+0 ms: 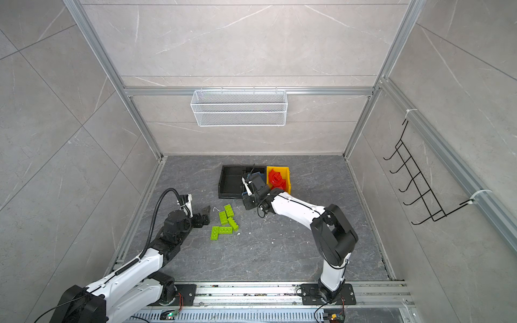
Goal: Sort the legos into containers by color
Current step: 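Carry the blue brick into the black bin and release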
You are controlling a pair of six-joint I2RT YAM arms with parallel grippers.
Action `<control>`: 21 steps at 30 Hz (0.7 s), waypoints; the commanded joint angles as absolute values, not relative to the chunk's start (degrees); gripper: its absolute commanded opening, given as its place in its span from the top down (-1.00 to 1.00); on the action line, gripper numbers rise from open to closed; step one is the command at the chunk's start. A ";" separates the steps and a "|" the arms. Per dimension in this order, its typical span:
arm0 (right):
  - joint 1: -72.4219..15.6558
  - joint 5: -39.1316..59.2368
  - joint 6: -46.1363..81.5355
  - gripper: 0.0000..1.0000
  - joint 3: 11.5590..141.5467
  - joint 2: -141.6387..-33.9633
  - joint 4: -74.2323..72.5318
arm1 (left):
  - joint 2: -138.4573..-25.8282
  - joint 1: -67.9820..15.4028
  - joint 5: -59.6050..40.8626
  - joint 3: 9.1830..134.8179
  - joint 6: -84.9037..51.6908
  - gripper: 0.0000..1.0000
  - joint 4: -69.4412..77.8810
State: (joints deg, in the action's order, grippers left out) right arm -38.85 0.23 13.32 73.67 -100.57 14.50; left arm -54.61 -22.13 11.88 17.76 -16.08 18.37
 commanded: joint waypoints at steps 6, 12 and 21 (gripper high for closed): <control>-31.82 5.40 13.31 0.41 81.36 -101.08 17.65 | -55.32 -22.06 11.74 19.80 -16.37 -0.99 19.27; -28.53 6.40 12.45 0.42 92.24 -111.65 19.50 | -55.28 -22.06 12.95 21.53 -17.02 -0.99 16.20; -26.03 7.13 11.30 0.36 97.87 -119.98 19.95 | -52.85 -22.06 13.18 28.75 -23.53 -0.99 -0.75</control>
State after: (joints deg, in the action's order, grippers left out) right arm -25.76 6.02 12.64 95.09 -118.74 18.31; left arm -54.48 -22.13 13.82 25.74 -19.59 6.11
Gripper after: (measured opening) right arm 0.349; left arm 0.995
